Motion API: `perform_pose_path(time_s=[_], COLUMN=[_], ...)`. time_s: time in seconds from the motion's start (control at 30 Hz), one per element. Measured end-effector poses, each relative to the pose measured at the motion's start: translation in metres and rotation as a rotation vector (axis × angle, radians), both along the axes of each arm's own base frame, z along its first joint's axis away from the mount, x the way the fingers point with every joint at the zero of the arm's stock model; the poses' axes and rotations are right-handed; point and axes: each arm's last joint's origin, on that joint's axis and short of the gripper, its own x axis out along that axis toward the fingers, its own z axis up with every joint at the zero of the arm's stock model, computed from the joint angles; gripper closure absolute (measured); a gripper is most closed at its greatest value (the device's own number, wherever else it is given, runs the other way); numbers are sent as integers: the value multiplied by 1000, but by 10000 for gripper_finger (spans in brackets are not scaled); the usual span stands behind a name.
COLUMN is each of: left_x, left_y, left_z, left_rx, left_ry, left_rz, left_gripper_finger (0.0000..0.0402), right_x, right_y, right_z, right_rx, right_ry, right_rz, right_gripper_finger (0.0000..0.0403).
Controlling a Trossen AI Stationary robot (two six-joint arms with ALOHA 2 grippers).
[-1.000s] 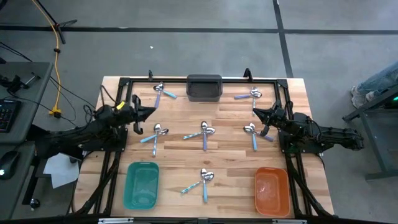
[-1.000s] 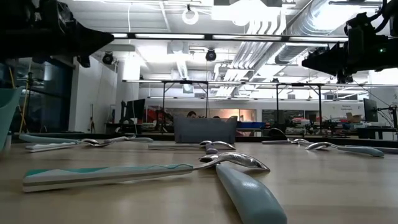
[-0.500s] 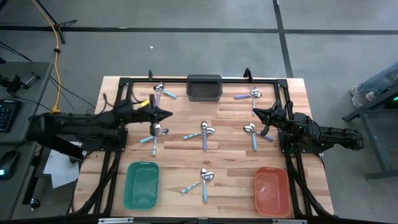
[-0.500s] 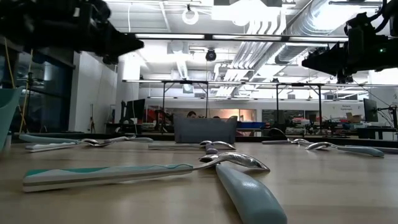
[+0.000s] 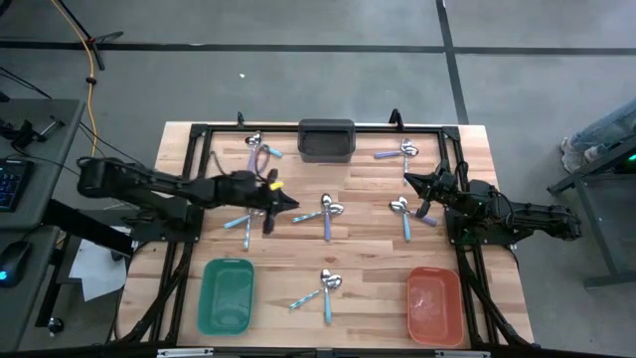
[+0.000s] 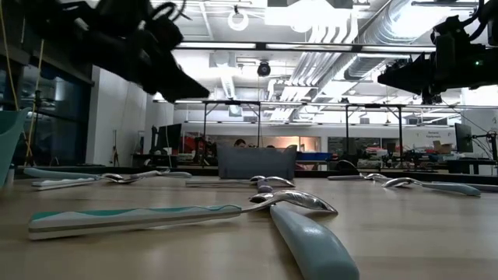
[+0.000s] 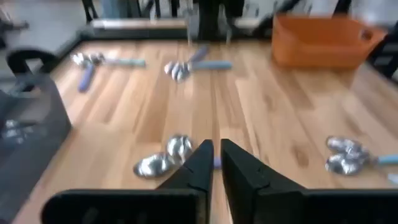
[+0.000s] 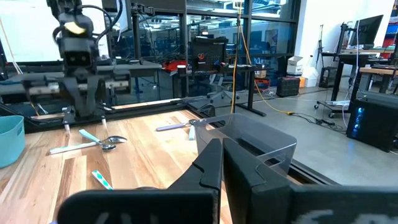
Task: Sort silverware by color (type)
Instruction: Put the white and blue spoon into the blue bin
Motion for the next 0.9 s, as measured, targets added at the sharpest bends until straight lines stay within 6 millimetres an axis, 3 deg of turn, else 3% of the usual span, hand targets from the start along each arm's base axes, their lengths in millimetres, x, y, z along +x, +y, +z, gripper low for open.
perform_pose_path(time_s=[0.3,0.9], left_x=[39,76], left_y=[-6,-4], left_z=[-22,-69], left_rx=[50,44], left_ry=[169,379], left_rz=[74,68], left_gripper_finger=[310,309], right_x=[0,0], right_y=[0,0], right_z=[0,-2], right_rx=[0,2], right_ry=[0,17], right_rz=[0,0], right_gripper_finger=[403,403])
